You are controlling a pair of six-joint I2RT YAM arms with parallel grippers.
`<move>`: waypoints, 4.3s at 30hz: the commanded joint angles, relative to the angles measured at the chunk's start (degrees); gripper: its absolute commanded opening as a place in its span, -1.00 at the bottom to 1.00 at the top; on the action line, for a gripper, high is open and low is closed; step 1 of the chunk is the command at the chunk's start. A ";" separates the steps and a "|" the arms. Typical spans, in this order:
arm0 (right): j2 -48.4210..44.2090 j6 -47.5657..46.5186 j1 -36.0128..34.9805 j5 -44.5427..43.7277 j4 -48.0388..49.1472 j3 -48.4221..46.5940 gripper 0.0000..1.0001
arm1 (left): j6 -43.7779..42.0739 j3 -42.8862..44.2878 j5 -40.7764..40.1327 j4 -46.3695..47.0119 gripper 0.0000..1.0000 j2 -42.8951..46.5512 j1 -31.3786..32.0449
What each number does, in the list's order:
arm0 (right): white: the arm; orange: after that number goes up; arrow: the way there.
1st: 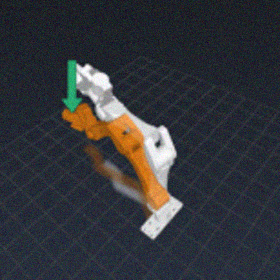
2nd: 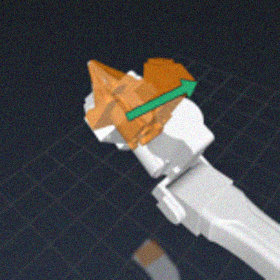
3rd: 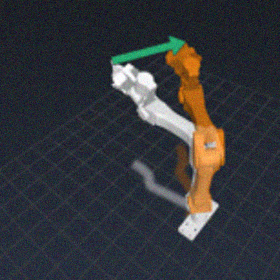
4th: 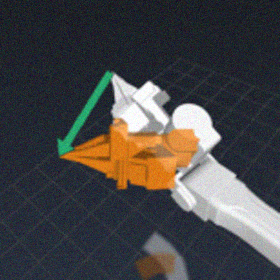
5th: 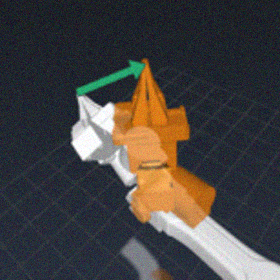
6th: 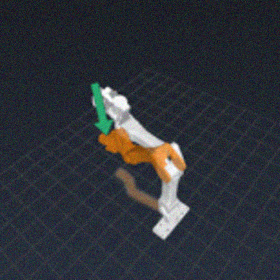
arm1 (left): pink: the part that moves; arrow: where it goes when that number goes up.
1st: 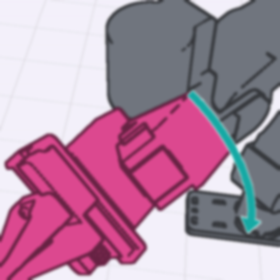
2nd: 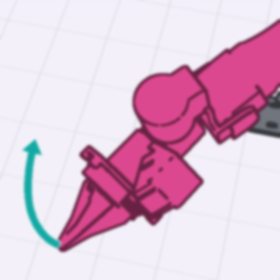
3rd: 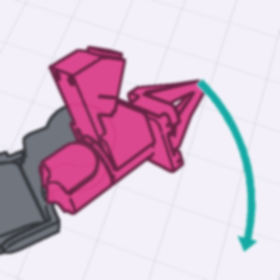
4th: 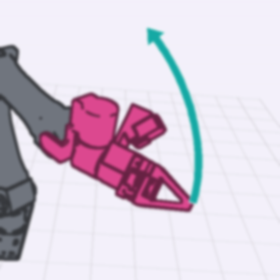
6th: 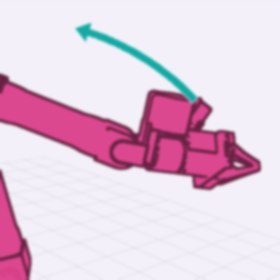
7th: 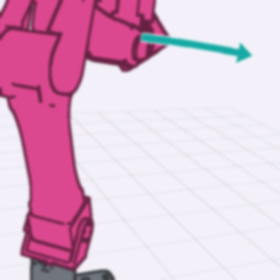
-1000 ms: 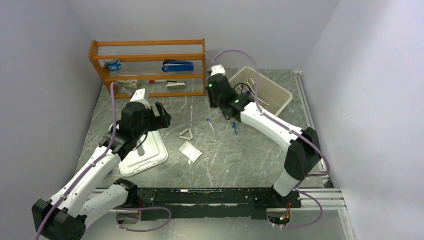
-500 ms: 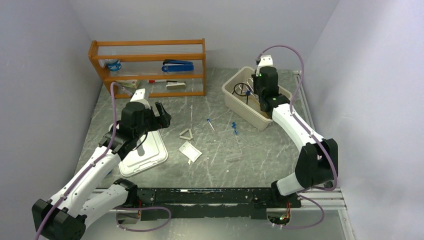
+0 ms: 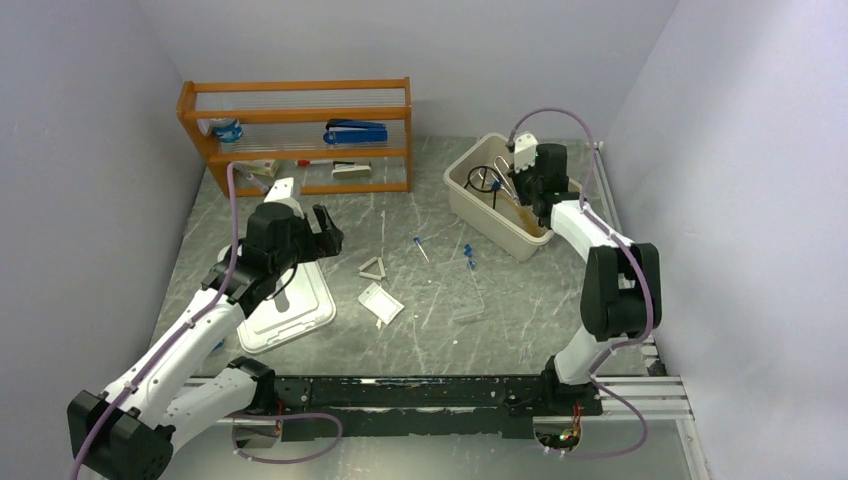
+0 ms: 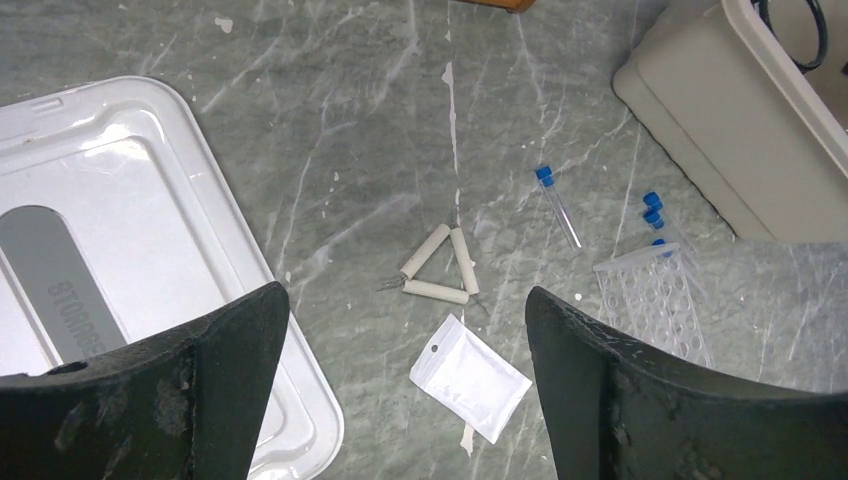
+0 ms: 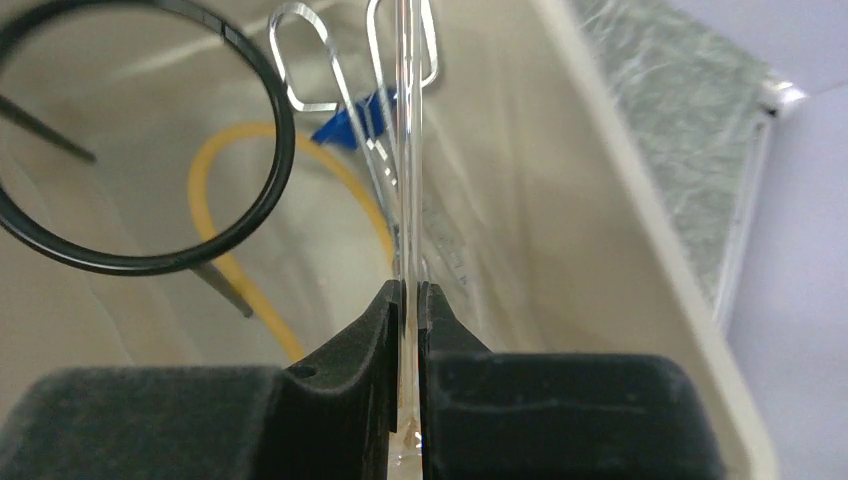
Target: Organize the chemistry lab equipment
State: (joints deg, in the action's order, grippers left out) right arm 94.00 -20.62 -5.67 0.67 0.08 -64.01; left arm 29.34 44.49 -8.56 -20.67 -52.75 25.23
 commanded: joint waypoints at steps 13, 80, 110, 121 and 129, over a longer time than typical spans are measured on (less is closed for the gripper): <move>9.09 -12.14 1.37 1.32 -6.02 -4.88 -1.00 | -0.56 0.95 0.21 1.48 0.82 -2.84 0.08; -4.39 18.63 -1.31 -3.93 -18.50 -13.89 -1.00 | -1.05 0.88 0.82 0.88 0.82 0.77 0.08; 11.44 28.10 -42.28 -9.95 -20.66 -12.29 -1.00 | -0.70 0.52 -0.27 0.44 0.82 1.51 0.08; 13.83 31.65 -46.54 4.65 -15.05 -5.38 -0.21 | 3.63 -0.95 -2.43 -3.98 0.85 1.78 0.08; 15.64 34.76 -48.82 1.78 -19.31 -5.11 -0.17 | 8.21 -7.13 3.84 -2.42 0.88 1.64 0.08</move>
State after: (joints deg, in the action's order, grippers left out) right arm 107.74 11.84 -53.56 3.66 -17.28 -68.36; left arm 34.26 39.53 -8.51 -23.46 -51.44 25.23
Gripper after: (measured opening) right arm 0.424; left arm 0.942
